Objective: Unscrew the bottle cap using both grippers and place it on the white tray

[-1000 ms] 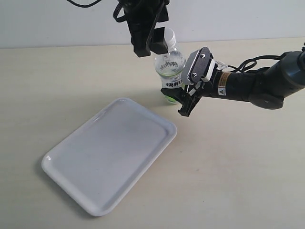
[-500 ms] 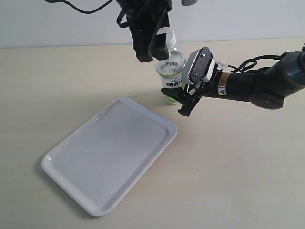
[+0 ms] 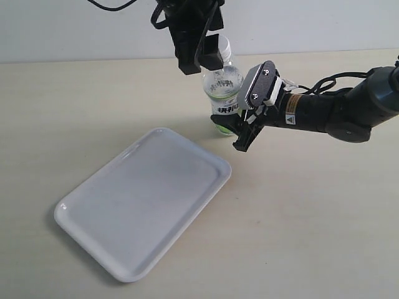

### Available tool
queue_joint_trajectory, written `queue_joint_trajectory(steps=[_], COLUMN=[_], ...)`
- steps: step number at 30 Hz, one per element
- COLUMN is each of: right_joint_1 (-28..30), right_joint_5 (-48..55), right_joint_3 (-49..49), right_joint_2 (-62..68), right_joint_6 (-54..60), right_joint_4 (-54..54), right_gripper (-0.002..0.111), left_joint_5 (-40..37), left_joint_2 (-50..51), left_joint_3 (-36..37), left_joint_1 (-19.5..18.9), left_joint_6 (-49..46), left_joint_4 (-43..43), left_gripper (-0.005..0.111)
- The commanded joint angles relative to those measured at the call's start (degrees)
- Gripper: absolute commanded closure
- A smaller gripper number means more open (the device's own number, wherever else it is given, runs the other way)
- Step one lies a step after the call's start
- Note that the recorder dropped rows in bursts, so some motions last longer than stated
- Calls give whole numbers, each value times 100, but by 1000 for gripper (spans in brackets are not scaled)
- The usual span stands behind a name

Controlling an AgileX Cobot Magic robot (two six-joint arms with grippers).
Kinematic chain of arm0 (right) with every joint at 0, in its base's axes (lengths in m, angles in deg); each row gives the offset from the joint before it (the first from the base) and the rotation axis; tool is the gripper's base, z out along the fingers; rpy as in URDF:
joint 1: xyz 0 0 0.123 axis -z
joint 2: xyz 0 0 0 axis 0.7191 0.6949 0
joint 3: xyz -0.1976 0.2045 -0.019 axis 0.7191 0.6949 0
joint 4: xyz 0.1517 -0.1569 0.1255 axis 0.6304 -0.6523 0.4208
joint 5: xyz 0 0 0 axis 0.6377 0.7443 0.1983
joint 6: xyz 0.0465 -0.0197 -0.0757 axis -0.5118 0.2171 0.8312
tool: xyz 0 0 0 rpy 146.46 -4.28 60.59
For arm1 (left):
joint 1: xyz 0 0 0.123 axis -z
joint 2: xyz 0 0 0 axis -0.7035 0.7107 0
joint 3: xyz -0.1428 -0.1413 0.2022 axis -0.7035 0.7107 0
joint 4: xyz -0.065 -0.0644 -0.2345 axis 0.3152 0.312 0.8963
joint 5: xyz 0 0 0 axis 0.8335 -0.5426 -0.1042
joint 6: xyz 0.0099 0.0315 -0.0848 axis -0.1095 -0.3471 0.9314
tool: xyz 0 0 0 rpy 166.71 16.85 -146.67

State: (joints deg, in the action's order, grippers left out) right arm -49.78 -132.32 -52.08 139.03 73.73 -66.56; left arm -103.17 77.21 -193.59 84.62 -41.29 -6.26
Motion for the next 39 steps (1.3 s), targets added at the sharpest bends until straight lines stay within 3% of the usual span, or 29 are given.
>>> queue_joint_trajectory(steps=[1,16,20,27,39], right_joint_1=[15,15,15,15,15], right_joint_5=[145,123,123,123,125], right_joint_3=[-2,-2,-2,-2,-2], right_joint_2=[-67,-67,-67,-67,-67], right_joint_6=[0,0,0,0,0], right_joint_4=[-5,-5,-5,-5,38], right_gripper=[108,108,108,108,108], left_joint_5=[33,128,117,107,118], left_joint_2=[-55,59,70,70,70], left_joint_3=[-27,-27,-27,-27,-27], left_joint_1=[15,15,15,15,15], left_joint_6=[-71,-114,-114,-114,1119], left_joint_4=[152,105,105,105,105], left_gripper=[44,45,61,106,107])
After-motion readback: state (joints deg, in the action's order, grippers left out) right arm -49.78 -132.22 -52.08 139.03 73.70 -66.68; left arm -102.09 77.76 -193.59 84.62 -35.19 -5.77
